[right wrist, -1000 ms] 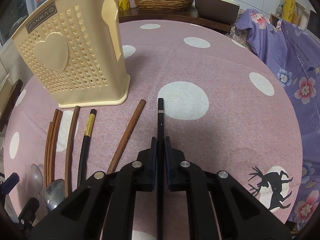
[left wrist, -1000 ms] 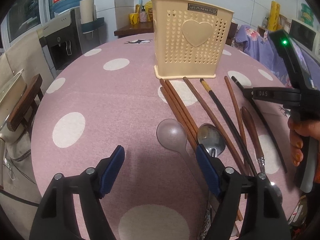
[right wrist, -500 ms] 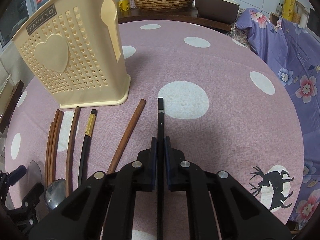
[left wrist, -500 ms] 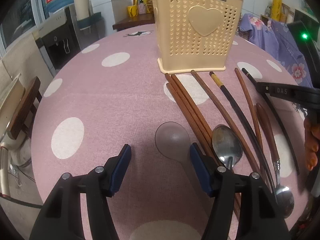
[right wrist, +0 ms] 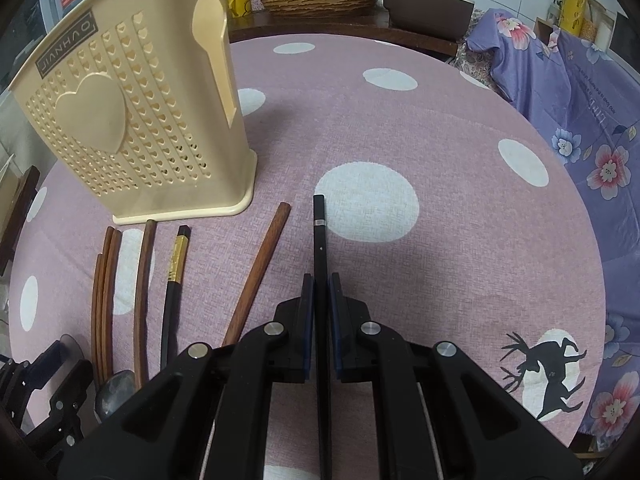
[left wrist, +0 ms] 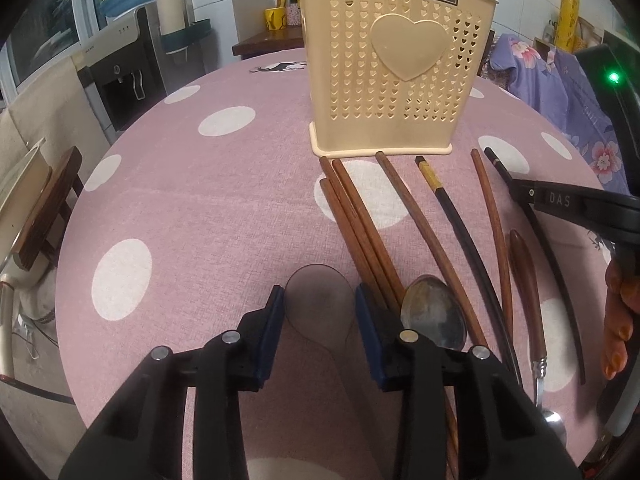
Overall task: Organize utensils
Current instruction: 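Grasp the clear plastic spoon with the left tool while the right tool lifts the chopstick, then carry the spoon and chopstick over the beige basket and lower them inside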
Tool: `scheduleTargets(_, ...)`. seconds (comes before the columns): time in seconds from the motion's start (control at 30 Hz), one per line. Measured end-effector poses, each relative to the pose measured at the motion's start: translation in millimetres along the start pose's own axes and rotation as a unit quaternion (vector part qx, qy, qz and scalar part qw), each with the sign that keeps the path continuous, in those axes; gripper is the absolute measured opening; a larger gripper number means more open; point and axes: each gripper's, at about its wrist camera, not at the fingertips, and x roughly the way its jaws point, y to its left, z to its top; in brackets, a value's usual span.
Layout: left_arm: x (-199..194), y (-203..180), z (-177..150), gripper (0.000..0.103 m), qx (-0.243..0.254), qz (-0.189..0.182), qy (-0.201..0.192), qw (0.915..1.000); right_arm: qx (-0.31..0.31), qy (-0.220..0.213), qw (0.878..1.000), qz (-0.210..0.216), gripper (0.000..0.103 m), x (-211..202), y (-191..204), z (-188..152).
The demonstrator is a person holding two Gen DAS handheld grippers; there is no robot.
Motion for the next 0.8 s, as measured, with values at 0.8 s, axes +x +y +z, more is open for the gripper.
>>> scheduleTargets(0.8, -73, 35, 55, 0.036, -0.028, 0.003, -0.164, 0.9861, 0.013, -0.177, 0.981, 0.079, 0.008, -121, -27, 23)
